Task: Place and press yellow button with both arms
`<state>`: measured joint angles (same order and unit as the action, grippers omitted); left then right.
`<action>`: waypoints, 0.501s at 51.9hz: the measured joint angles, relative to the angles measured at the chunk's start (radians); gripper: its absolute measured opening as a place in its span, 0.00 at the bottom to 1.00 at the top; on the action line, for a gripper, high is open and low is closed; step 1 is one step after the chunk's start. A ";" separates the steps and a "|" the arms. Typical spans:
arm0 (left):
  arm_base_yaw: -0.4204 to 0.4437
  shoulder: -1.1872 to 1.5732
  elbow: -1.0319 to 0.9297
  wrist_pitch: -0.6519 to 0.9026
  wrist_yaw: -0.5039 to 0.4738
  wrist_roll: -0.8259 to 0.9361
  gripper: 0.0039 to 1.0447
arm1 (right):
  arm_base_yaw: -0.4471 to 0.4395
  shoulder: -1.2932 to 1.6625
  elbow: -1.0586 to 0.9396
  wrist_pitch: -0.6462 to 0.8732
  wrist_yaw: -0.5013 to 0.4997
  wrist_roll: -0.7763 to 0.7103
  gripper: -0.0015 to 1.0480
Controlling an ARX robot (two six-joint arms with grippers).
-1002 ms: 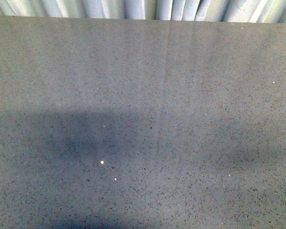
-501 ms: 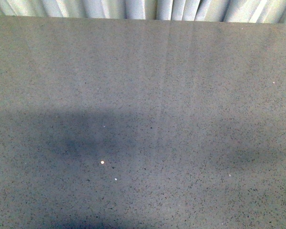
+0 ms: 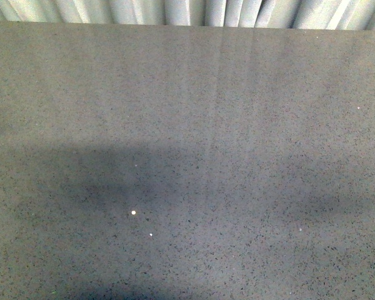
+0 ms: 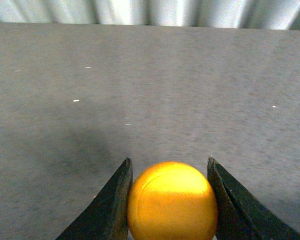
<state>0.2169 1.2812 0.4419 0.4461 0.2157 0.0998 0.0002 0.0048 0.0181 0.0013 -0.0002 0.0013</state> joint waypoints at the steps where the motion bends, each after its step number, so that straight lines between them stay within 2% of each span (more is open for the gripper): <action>1: -0.058 0.009 -0.006 0.016 -0.028 -0.017 0.34 | 0.000 0.000 0.000 0.000 0.000 0.000 0.91; 4: -0.214 0.064 -0.011 0.069 -0.092 -0.064 0.34 | 0.000 0.000 0.000 0.000 0.000 0.000 0.91; 10: -0.444 0.218 -0.008 0.167 -0.189 -0.137 0.34 | 0.000 0.000 0.000 0.000 0.000 0.000 0.91; 18: -0.583 0.369 0.014 0.229 -0.243 -0.167 0.34 | 0.000 0.000 0.000 0.000 0.000 0.000 0.91; 26: -0.639 0.462 0.041 0.261 -0.274 -0.180 0.34 | 0.000 0.000 0.000 0.000 0.000 0.000 0.91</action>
<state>-0.4221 1.7435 0.4831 0.7071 -0.0586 -0.0799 0.0002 0.0048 0.0181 0.0013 -0.0002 0.0013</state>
